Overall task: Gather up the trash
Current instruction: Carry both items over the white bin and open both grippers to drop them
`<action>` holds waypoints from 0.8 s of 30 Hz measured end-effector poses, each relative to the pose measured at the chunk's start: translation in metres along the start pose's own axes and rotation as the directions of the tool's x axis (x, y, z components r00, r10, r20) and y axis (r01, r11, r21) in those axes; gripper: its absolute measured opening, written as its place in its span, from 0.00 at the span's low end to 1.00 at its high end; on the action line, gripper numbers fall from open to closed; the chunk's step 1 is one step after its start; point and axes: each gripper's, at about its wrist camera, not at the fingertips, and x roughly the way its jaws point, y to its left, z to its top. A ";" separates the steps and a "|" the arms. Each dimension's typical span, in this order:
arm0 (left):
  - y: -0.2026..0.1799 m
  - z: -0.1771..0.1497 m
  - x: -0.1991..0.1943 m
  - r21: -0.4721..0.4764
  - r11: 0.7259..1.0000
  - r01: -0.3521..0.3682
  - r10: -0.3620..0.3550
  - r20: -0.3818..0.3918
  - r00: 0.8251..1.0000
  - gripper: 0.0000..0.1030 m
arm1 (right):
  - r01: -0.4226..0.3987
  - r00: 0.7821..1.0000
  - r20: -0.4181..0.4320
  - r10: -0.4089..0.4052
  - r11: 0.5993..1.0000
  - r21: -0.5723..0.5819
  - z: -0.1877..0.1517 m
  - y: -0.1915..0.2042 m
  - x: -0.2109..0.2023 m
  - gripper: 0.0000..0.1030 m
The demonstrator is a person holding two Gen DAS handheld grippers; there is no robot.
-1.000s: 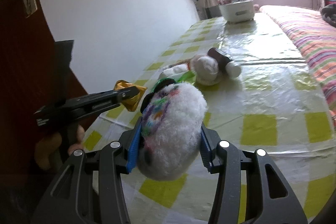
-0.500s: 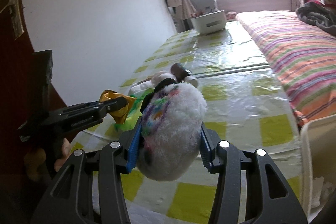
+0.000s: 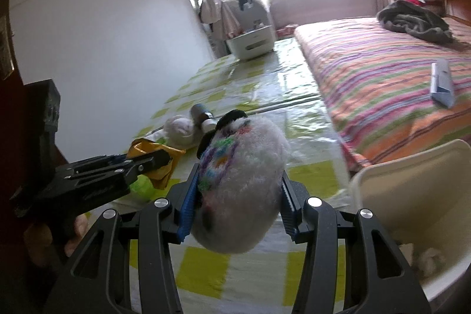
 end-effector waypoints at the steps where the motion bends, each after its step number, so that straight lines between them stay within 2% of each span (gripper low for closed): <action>1: -0.004 0.000 0.001 0.007 1.000 0.006 -0.006 -0.001 1.000 0.26 | 0.009 1.000 0.004 -0.009 1.000 0.004 0.000 -0.004 -0.002 0.45; 13: -0.064 0.002 0.006 0.096 0.990 0.103 -0.102 -0.008 0.995 0.26 | 0.131 0.990 0.054 -0.133 0.990 0.043 -0.002 -0.045 -0.029 0.46; 24: -0.104 0.002 0.005 0.153 0.975 0.163 -0.162 -0.018 0.987 0.26 | 0.277 0.950 0.121 -0.289 0.955 0.103 -0.005 -0.096 -0.065 0.47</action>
